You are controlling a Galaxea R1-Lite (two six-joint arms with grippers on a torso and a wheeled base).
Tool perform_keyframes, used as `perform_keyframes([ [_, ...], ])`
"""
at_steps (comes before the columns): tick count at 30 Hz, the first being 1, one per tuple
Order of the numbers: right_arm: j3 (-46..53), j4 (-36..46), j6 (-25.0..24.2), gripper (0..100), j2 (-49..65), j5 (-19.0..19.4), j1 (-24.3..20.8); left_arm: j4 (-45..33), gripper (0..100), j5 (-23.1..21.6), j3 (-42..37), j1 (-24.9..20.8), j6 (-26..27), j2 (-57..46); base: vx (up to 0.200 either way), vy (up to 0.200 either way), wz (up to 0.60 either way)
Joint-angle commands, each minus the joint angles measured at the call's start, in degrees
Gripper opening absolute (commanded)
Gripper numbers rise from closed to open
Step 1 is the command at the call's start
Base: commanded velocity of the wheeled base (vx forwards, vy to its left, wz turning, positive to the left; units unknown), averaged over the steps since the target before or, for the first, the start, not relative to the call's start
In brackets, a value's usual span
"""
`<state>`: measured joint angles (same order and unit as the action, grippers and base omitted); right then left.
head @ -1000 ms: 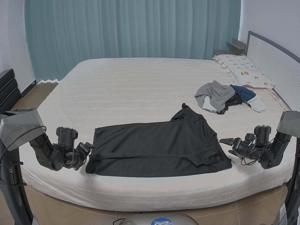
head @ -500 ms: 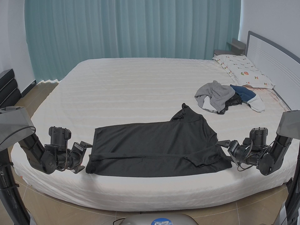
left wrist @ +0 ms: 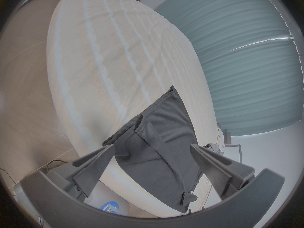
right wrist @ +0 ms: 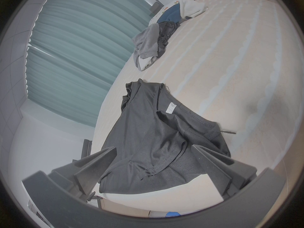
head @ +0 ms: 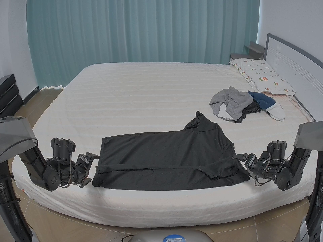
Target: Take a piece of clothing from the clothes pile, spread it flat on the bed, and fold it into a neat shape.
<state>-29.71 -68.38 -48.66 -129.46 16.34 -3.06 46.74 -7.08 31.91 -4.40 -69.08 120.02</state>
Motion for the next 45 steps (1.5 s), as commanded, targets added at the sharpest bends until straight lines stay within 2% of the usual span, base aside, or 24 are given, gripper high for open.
perform_keyframes([
  [1, 1.14, -0.88, -0.03, 100, 0.26, 0.01, -0.19, 0.02, 100, -0.04, -0.36, 0.01, 0.0, -0.22, 0.2, 0.0, 0.0],
  [5, 1.67, -1.85, -0.03, 100, 0.35, 0.01, -0.46, 0.02, 100, -0.04, -0.27, 0.01, 0.09, -0.05, 0.2, 0.0, 0.0],
  [18, 1.94, -1.85, -0.03, 100, 0.53, 0.01, -0.54, 0.02, 100, 0.14, -0.19, -0.78, 0.71, 0.13, 0.0, 0.0, 0.0],
  [22, 1.94, -1.85, -0.03, 100, 0.44, 0.01, -0.63, -0.07, 100, 0.05, -0.27, -2.63, 0.71, -0.49, 0.0, 0.0, 0.0],
  [27, 2.02, -1.85, -0.03, 100, 0.44, 0.01, -0.81, -0.51, 100, 0.58, -0.01, -7.46, 0.97, 0.22, 0.0, 0.0, 0.0],
  [31, 2.11, -1.85, -0.03, 100, 0.35, -0.08, -0.81, -0.6, 100, 1.46, -0.45, -9.13, 5.1, 1.18, 0.0, 0.0, 0.0],
  [32, 2.46, -1.85, -0.03, 100, 0.35, -0.08, -0.81, -0.42, 100, 3.3, -0.54, -9.13, 7.38, 2.33, 0.0, 0.0, 0.0],
  [34, 2.73, -1.94, 0.06, 100, 0.35, -0.08, -0.81, -0.6, 100, 4.62, -0.01, -9.31, 7.74, 2.85, 0.0, 0.0, 0.0],
  [45, 2.81, -1.94, 0.06, 100, 0.53, -0.34, -0.81, -1.3, 100, 5.59, 0.78, -10.01, 9.93, 4.35, 0.0, 0.0, 0.0],
])
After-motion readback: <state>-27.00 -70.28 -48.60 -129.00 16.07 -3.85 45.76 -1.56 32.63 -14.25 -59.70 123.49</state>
